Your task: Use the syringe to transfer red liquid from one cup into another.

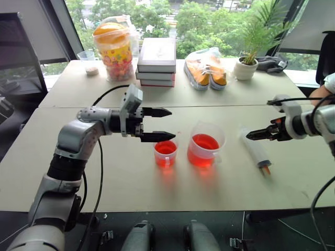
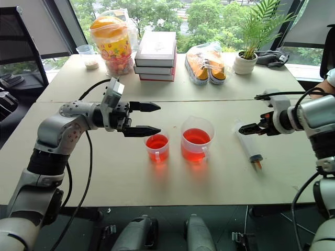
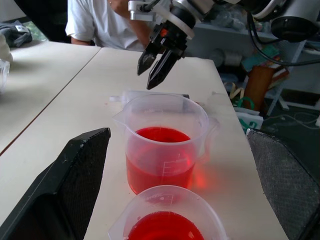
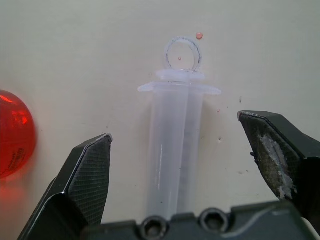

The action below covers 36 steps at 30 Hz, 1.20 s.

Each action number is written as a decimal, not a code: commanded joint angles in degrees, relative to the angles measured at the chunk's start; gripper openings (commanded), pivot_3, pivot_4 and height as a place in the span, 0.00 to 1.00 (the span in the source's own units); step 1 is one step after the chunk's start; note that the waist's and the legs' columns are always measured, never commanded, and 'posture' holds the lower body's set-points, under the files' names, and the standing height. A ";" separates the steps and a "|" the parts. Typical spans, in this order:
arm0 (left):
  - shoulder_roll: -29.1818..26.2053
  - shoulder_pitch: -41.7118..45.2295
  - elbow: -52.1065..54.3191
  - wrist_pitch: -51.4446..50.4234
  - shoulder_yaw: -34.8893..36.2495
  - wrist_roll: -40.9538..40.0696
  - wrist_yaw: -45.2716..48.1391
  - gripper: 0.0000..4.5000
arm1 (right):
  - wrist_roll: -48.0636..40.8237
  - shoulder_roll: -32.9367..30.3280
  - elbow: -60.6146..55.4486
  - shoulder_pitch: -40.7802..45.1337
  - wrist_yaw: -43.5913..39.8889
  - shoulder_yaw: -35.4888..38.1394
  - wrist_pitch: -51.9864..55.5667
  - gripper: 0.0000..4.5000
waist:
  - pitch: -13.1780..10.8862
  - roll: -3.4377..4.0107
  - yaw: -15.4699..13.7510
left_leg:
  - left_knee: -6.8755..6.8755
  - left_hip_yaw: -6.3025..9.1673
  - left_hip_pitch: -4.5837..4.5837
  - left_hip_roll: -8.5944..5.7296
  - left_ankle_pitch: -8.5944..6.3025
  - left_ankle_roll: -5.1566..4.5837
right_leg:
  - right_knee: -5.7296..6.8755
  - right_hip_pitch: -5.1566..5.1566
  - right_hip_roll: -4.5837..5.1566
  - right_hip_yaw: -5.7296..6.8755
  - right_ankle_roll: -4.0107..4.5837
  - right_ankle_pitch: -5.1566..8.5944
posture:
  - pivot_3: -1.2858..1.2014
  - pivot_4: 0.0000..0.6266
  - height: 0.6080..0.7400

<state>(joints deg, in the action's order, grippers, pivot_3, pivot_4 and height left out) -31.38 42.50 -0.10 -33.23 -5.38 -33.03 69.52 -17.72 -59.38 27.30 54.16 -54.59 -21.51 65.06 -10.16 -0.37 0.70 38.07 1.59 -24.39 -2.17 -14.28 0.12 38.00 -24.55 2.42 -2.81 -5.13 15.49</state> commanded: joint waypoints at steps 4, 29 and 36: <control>-0.43 -2.40 4.54 0.12 2.50 -0.54 -3.19 1.00 | 9.95 5.99 12.56 4.21 -7.56 -7.15 -8.55 0.99 | 0.00 0.00 0.09 | 0.01 0.00 0.01 -0.01 0.00 0.00 | 0.01 0.00 0.00 0.00 -0.01 0.00 | 0.52 0.24 1.00; 2.35 5.58 -4.83 1.16 2.20 -0.16 -1.16 1.00 | 1.85 12.14 -37.08 -8.27 3.33 40.09 -9.16 0.31 | 0.02 0.01 0.34 | -0.04 0.09 0.01 0.00 0.00 0.01 | 0.11 -0.04 0.00 0.07 -0.01 -0.01 | 0.52 0.24 1.00; 3.58 10.13 -9.43 2.04 1.00 1.24 1.97 1.00 | -15.17 33.54 -55.93 -9.61 16.80 54.09 -4.68 0.31 | 0.05 -0.03 -0.10 | 0.09 0.13 0.14 -0.02 0.01 0.02 | 0.23 0.11 0.02 0.08 -0.01 -0.02 | 0.52 0.24 1.00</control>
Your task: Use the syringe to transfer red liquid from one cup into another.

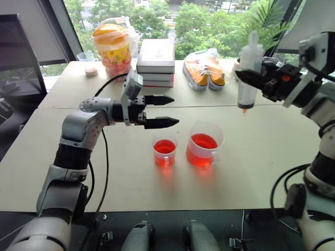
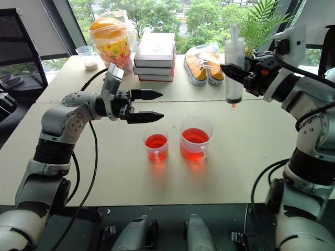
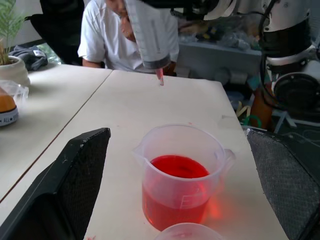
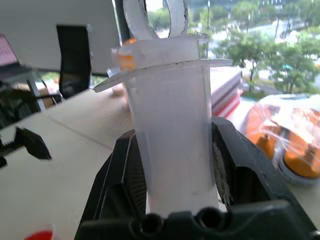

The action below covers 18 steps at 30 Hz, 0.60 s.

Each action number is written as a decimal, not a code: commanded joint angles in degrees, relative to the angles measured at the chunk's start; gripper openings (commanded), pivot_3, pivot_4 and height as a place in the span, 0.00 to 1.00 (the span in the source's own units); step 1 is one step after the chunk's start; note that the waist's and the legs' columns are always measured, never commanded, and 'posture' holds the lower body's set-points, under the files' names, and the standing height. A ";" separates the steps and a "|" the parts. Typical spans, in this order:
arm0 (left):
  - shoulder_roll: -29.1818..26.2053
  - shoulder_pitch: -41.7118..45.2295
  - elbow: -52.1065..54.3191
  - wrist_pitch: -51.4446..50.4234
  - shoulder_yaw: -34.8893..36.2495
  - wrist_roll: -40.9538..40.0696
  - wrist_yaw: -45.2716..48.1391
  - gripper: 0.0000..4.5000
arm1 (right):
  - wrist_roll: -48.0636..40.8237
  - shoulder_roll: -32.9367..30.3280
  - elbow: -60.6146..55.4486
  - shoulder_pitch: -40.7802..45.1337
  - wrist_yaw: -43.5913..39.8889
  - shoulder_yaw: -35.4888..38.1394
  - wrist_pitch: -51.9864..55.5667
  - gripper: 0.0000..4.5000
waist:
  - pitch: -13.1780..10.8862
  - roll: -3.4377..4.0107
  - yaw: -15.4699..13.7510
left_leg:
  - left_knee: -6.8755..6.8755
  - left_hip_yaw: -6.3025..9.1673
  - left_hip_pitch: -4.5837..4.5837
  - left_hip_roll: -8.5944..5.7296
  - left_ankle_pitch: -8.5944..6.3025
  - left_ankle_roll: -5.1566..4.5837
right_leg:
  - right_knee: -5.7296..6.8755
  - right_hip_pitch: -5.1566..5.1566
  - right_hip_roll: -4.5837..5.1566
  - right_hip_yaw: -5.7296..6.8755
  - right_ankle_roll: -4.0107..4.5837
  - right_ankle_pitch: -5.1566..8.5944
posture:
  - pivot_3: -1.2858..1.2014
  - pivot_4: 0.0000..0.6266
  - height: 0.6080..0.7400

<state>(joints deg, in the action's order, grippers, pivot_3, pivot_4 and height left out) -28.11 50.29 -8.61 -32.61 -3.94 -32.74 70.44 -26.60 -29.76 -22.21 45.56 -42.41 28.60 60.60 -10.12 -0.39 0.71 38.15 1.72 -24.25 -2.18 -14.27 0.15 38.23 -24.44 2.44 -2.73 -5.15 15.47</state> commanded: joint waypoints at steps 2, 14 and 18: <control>0.64 3.53 -2.02 2.00 -1.07 1.61 2.37 1.00 | -8.58 8.67 -9.68 -5.52 6.36 3.55 -4.01 0.31 | 0.04 -0.06 -0.28 | -0.01 0.04 -0.03 -0.01 0.00 0.00 | -0.03 0.00 0.02 0.05 0.00 0.00 | 0.52 0.24 1.00; 5.69 10.50 -8.57 5.47 -2.94 4.62 5.78 1.00 | -0.50 15.93 -7.26 -29.00 7.61 -13.54 -29.90 0.31 | 0.04 -0.06 0.21 | -0.01 -0.06 -0.02 -0.05 0.01 -0.01 | 0.00 -0.04 -0.02 0.05 0.00 0.00 | 0.52 0.24 1.00; 7.88 11.32 -8.89 5.88 -3.74 5.03 6.43 1.00 | 2.34 15.22 -3.72 -31.88 7.36 -17.39 -36.20 0.31 | 0.04 -0.06 0.20 | 0.00 -0.07 0.06 -0.05 0.01 -0.02 | 0.00 0.04 -0.06 0.07 -0.01 0.00 | 0.52 0.24 1.00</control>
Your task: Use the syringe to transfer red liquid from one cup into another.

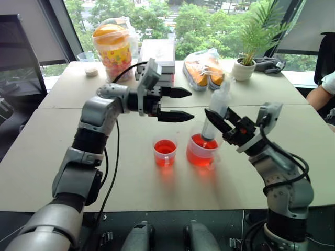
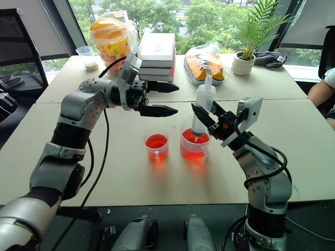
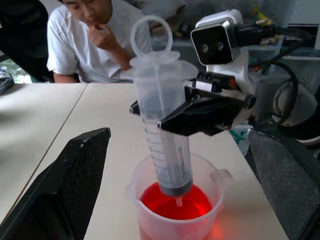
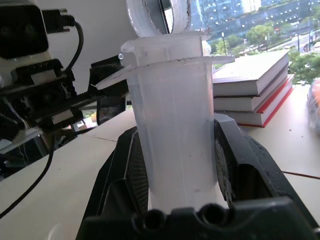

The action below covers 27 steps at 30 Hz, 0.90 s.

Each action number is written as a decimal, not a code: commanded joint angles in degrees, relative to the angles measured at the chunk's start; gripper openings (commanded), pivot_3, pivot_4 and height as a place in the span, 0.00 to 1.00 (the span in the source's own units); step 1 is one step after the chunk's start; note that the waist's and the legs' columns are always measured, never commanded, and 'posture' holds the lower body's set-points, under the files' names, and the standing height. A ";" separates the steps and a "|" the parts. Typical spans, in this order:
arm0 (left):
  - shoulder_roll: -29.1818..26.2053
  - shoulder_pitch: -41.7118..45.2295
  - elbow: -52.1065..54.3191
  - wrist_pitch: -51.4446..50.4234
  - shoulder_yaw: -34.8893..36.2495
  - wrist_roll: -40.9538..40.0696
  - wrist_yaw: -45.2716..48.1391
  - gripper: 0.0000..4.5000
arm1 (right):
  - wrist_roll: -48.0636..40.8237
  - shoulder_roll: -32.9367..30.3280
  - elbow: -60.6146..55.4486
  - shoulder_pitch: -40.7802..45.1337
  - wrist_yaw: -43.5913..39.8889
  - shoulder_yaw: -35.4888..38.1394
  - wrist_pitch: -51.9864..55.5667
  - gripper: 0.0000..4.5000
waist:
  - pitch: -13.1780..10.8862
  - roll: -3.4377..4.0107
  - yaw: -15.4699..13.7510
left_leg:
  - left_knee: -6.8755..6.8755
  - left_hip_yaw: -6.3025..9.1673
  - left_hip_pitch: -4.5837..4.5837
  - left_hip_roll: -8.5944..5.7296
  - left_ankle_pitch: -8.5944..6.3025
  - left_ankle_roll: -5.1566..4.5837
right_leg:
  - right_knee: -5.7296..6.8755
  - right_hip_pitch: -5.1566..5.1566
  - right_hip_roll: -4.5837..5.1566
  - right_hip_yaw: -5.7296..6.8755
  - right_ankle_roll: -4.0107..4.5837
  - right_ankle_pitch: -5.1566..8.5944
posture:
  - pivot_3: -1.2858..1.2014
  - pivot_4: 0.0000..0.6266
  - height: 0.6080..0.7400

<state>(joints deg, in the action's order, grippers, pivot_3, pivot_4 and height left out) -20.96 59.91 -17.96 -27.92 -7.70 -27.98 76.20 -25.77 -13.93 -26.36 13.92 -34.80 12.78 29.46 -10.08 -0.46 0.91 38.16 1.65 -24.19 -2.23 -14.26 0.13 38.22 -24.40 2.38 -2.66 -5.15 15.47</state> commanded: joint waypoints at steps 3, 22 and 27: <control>2.43 2.30 0.05 1.92 -0.82 0.99 0.77 1.00 | 2.80 -1.51 1.96 -1.40 -0.29 -3.51 -7.60 0.31 | 0.00 0.00 0.00 | 0.00 0.01 0.01 0.01 0.00 0.00 | 0.00 0.00 -0.01 0.00 0.00 0.00 | 0.52 0.24 1.00; 8.88 3.62 -2.69 0.89 -2.12 2.96 -1.03 0.88 | 2.29 -5.01 3.52 -2.74 0.27 -6.44 -10.23 0.31 | 0.00 0.00 -0.11 | 0.00 0.02 0.15 0.02 0.00 0.00 | -0.02 0.17 -0.04 0.00 0.00 0.00 | 0.52 0.24 1.00; 10.19 4.32 -4.14 1.45 -2.17 3.59 -2.08 0.37 | 1.91 -5.45 3.32 -2.82 0.27 -6.85 -10.14 0.31 | 0.00 0.00 -0.11 | 0.00 0.02 0.24 0.02 0.00 0.00 | -0.02 0.27 -0.05 0.00 -0.01 0.01 | 0.52 0.24 1.00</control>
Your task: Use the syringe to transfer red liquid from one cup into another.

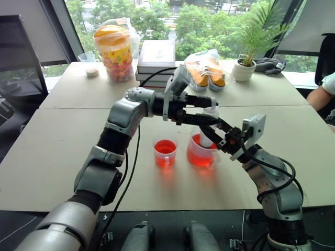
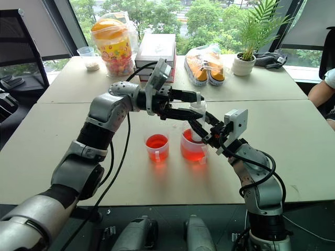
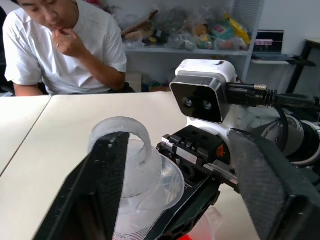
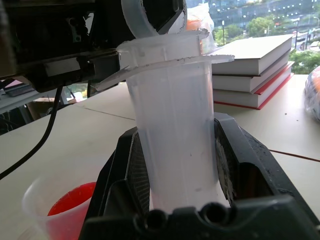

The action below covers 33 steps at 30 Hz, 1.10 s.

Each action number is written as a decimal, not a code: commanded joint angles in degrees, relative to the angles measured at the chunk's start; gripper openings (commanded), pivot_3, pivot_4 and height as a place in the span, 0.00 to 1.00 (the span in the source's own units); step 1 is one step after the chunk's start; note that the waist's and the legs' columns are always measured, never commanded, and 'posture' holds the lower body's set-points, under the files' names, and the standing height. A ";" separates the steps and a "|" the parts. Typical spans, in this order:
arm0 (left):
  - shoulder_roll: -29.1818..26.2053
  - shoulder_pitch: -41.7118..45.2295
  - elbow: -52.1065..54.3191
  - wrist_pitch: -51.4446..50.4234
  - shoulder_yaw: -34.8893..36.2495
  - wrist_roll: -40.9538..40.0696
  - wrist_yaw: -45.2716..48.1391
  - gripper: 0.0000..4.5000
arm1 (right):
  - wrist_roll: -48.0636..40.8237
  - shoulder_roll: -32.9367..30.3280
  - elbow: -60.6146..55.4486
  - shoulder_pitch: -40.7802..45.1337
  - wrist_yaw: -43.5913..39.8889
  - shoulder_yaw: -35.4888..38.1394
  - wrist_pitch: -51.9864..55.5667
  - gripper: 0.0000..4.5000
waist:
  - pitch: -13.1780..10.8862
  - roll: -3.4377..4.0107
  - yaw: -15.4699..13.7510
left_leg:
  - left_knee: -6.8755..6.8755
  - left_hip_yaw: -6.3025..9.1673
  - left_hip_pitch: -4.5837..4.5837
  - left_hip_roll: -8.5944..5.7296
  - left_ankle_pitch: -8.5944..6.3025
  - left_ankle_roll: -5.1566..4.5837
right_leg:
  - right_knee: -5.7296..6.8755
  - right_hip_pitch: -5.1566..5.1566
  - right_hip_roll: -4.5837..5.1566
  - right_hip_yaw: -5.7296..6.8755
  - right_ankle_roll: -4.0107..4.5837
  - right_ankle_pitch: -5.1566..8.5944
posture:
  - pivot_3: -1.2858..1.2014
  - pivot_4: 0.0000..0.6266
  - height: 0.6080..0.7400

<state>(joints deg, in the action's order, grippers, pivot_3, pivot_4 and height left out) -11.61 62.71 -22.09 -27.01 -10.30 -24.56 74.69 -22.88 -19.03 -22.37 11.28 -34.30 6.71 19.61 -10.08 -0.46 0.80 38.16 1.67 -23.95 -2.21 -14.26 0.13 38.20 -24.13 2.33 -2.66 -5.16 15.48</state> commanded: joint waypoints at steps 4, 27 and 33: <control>1.70 2.11 -0.70 0.76 1.05 0.02 -1.13 0.01 | -1.59 -0.82 -1.14 -0.44 -0.51 -0.96 0.27 0.31 | 0.00 0.00 0.00 | -0.01 0.00 0.03 0.00 0.00 0.00 | 0.00 0.02 0.00 0.00 0.00 0.00 | 0.52 0.24 1.00; -1.87 13.58 -11.36 8.91 7.88 -0.46 -3.81 0.01 | -5.49 -4.31 0.61 -1.25 -2.74 -3.42 4.48 0.31 | -0.02 -0.02 -0.02 | -0.03 0.01 0.02 0.01 0.00 -0.01 | -0.04 0.04 -0.01 0.01 -0.01 0.01 | 0.52 0.24 1.00; -2.62 14.41 -12.72 9.85 8.05 -0.69 -3.67 0.01 | -5.68 -4.45 1.01 -1.03 -2.93 -3.59 4.37 0.31 | -0.02 -0.03 -0.02 | -0.03 0.00 0.02 0.00 0.00 -0.01 | -0.04 0.04 -0.01 0.01 -0.01 0.01 | 0.52 0.24 1.00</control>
<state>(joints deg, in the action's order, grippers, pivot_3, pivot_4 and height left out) -11.67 72.38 -35.99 -20.82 -9.44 -24.20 74.17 -28.43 -22.61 -21.01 12.34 -34.29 7.05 22.85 -10.10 -0.49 0.78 38.13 1.67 -23.93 -2.21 -14.26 0.12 38.16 -24.09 2.32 -2.65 -5.17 15.48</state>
